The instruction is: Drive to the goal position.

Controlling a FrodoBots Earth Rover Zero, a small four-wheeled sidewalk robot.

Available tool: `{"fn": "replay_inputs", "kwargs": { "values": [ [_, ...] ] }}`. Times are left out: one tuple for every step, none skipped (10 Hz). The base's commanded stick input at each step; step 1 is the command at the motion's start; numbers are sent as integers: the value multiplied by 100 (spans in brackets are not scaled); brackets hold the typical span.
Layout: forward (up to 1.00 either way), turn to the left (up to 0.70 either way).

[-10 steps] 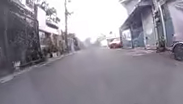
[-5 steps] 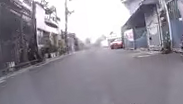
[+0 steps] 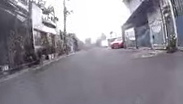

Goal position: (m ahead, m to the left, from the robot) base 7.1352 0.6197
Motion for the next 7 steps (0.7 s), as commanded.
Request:
{"fn": "replay_inputs", "kwargs": {
  "values": [
    [85, 0],
    [85, 0],
    [85, 0],
    [85, 0],
    [85, 0],
    [85, 0],
    [85, 0]
  ]
}}
